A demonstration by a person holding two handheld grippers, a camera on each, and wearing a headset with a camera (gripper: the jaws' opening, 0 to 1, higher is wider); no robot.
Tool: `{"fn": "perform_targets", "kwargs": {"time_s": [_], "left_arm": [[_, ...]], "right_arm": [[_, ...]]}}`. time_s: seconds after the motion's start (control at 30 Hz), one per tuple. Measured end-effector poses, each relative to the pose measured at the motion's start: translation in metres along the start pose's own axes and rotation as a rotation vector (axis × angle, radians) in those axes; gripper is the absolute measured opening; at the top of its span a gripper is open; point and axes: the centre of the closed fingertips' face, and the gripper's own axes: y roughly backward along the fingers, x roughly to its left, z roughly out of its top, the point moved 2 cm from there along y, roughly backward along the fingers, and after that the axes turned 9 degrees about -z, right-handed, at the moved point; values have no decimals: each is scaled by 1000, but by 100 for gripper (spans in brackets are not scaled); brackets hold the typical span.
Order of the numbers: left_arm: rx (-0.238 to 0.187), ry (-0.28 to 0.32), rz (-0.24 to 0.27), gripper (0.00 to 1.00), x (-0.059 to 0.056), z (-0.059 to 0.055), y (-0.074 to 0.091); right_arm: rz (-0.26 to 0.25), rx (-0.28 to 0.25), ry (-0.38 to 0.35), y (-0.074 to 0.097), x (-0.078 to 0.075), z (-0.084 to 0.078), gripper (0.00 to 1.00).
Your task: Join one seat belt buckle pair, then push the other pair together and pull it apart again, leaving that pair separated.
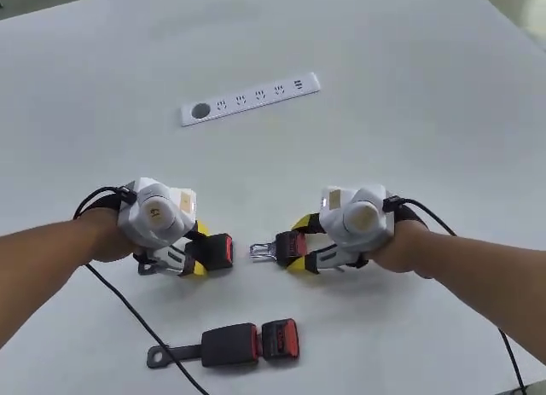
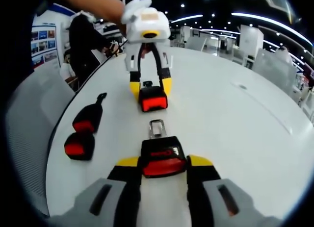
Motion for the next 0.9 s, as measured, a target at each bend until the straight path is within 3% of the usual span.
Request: {"fn": "perform_targets", "kwargs": {"time_s": [0.9], "left_arm": [[-13, 17, 6, 34, 3, -4, -1]], "right_arm": [[-33, -2, -23, 46, -17, -39, 36]]}}
